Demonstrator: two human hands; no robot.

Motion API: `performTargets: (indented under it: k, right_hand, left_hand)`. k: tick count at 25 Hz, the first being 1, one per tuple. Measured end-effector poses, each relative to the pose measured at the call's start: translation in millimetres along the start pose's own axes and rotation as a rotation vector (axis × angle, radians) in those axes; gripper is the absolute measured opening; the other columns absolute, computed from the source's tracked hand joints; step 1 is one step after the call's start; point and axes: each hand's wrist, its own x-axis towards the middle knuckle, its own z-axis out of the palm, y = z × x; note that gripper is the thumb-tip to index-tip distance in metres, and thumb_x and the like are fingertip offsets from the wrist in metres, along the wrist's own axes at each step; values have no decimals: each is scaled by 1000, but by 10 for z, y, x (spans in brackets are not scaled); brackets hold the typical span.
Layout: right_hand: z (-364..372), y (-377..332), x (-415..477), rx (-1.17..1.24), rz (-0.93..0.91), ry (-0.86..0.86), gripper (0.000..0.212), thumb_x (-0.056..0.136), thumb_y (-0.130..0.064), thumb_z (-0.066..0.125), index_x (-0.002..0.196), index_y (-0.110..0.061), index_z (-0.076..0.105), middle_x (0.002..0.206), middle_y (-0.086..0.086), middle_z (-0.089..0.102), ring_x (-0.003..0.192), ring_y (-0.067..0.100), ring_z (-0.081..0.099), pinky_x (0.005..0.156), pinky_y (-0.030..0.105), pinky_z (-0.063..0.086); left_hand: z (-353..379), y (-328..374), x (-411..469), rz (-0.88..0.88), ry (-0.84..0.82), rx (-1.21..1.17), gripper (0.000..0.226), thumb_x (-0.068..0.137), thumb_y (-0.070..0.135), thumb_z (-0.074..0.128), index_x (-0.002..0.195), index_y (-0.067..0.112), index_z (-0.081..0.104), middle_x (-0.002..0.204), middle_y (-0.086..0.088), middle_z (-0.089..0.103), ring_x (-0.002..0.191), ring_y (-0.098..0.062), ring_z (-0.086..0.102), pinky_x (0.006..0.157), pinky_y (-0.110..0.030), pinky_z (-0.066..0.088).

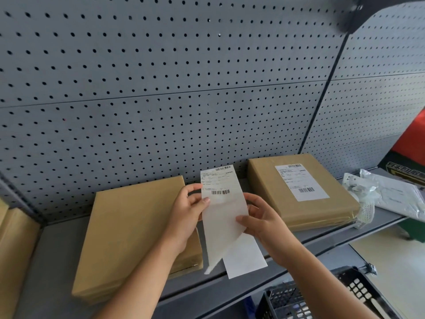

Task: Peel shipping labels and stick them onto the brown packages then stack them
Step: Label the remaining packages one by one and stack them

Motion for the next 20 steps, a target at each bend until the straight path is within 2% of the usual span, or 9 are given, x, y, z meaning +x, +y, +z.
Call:
performTargets:
  k: [2,4,7,9,11,14,17,20]
  right_hand:
    - [-28,19,-19,-160,27,18,63,80,-13,74,137,-25,52,117,14,68,107,27,69,96,45,56]
    - [-30,-3,-11,-402,-56,114,58,87,-16,72,140,-27,49,121,4,62,111,17,65,98,34,53]
    - [37,-89,37,-835,-372,274,39,93,-25,61,132,-27,56,127,-12,50,120,7,50,99,26,44]
    - [111,-163,74,-1026,-567,339,34,89,-31,50,118,-22,65,126,-11,52,119,10,48,94,27,43]
    - [179,-257,102,-1039,-628,376,37,85,-32,42,108,-20,69,122,-10,57,118,11,49,92,27,42]
    - [218,-288,185,-1150,-698,335,29,89,-29,46,96,-20,72,107,-11,66,113,13,56,89,29,45]
    - [219,-181,269,-1323,-706,228,16,93,-26,60,101,-22,74,103,-10,69,103,16,60,85,34,52]
    - [239,-69,294,-1408,-669,177,18,95,-34,64,109,-26,72,108,-10,68,102,17,61,87,34,52]
  left_hand:
    - [-14,-13,5,4,9,1,32,96,2,64,125,15,57,98,-2,77,79,-9,74,67,-23,59]
    - [-17,-21,4,8,9,7,34,95,2,66,125,13,57,100,-8,76,79,-11,73,66,-22,59]
    - [-8,-29,6,4,7,-9,33,93,1,68,123,11,57,102,-21,72,78,-15,72,63,-23,59]
    - [-7,-34,6,10,12,-3,31,93,1,68,120,13,58,102,-24,72,77,-16,72,63,-23,58]
    - [-12,-47,4,20,6,9,30,93,4,69,119,15,58,101,-23,72,78,-17,71,64,-25,58]
    - [-24,-53,3,17,1,12,30,93,5,70,119,16,58,97,-18,75,79,-17,72,63,-22,58]
    - [-20,-45,0,17,-6,-16,30,93,5,70,119,13,58,95,-21,73,78,-19,72,65,-26,59]
    - [-44,-59,1,25,-14,-32,30,94,10,70,121,12,58,93,-23,73,78,-19,72,67,-27,59]
